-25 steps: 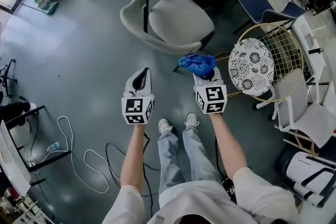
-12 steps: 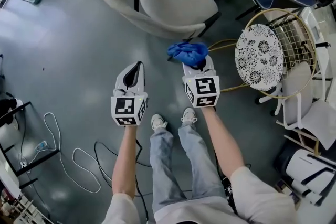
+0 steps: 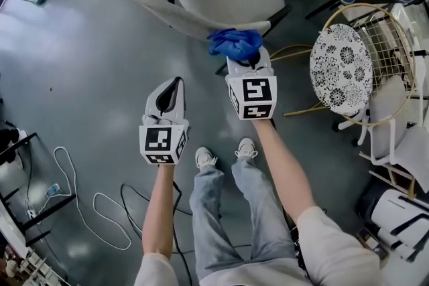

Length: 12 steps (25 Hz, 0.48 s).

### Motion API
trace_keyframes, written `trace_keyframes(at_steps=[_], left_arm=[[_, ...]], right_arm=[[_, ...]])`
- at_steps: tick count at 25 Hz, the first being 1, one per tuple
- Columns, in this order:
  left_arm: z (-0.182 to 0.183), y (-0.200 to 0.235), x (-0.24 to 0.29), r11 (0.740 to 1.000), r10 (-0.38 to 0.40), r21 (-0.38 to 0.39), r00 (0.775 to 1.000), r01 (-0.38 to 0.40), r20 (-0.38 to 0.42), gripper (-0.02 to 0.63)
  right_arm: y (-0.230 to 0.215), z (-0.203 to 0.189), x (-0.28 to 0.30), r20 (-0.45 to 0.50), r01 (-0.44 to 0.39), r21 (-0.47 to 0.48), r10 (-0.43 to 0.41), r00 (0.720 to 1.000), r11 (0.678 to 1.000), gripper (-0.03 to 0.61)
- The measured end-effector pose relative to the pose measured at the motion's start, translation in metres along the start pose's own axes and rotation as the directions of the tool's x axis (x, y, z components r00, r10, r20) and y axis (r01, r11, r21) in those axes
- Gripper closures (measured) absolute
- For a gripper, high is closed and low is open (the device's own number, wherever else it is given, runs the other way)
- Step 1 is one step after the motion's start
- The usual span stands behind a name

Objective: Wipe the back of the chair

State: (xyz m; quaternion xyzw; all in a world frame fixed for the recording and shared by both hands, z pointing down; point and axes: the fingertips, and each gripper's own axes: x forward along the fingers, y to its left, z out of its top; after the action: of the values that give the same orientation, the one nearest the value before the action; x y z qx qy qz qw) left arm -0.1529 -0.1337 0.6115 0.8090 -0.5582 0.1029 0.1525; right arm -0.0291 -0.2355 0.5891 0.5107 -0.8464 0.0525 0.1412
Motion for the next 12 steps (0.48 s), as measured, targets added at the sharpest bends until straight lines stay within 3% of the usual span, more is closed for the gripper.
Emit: trace_keyframes(at_steps=[12], left_arm=[[-0.025,0.014,0.015,1.000,0.005,-0.014,1.000,-0.005,0.000,0.611]], right_arm=[[0.001,-0.003,0.008,0.131,0.043,-0.047,-0.036,0.991,0.998,0.492]])
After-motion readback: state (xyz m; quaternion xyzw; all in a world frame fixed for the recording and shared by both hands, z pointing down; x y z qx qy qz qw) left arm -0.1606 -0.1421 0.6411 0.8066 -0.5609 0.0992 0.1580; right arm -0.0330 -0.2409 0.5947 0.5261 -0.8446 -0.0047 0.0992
